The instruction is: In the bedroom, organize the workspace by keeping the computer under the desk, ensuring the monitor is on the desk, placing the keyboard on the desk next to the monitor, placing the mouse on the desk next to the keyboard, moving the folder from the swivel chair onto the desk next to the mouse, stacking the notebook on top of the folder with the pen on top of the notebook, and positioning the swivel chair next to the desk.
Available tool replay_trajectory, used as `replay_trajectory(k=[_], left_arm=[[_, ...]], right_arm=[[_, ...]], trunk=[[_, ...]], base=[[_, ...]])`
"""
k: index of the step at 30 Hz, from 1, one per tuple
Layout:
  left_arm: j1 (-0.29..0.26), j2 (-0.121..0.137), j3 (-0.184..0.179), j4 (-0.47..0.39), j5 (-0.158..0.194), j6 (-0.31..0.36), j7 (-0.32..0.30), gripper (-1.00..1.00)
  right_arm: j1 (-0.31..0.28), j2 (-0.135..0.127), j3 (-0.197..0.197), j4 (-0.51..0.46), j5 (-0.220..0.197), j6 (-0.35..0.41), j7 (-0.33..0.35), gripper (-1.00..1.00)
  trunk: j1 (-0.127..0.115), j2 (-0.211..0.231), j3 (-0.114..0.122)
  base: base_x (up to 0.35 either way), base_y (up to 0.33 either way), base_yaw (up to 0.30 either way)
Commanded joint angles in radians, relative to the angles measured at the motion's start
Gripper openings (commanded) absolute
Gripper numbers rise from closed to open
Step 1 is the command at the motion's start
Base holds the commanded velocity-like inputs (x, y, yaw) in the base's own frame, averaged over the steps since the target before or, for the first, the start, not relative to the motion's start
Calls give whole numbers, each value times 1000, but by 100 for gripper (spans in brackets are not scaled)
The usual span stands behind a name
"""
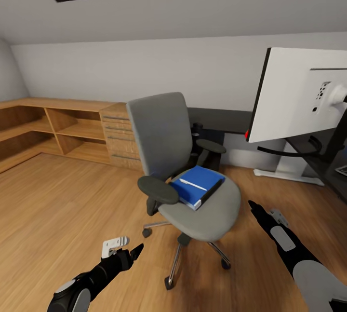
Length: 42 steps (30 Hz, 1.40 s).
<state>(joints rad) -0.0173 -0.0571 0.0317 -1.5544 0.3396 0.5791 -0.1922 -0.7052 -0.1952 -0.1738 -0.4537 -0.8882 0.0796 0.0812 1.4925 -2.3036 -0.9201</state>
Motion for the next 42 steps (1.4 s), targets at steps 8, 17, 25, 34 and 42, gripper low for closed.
replay_trajectory(k=[8,17,25,34,42], left_arm=[[0,-1,5,-1,4,8,-4,100],[0,-1,5,-1,4,8,-4,100],[0,-1,5,-1,4,8,-4,100],[0,-1,34,-1,5,9,-7,100],[0,-1,39,-1,5,9,-7,100]], right_arm=[[0,1,-6,0,-6,6,5,100],[0,2,-4,0,-6,6,5,100],[0,2,-4,0,-6,6,5,100],[0,2,-4,0,-6,6,5,100],[0,2,-4,0,-7,6,5,100]], trunk=[[0,0,-1],[0,0,-5],[0,0,-11],[0,0,-19],[0,0,-28]], base=[[58,0,39],[4,0,192],[0,0,221],[0,0,214],[124,0,175]])
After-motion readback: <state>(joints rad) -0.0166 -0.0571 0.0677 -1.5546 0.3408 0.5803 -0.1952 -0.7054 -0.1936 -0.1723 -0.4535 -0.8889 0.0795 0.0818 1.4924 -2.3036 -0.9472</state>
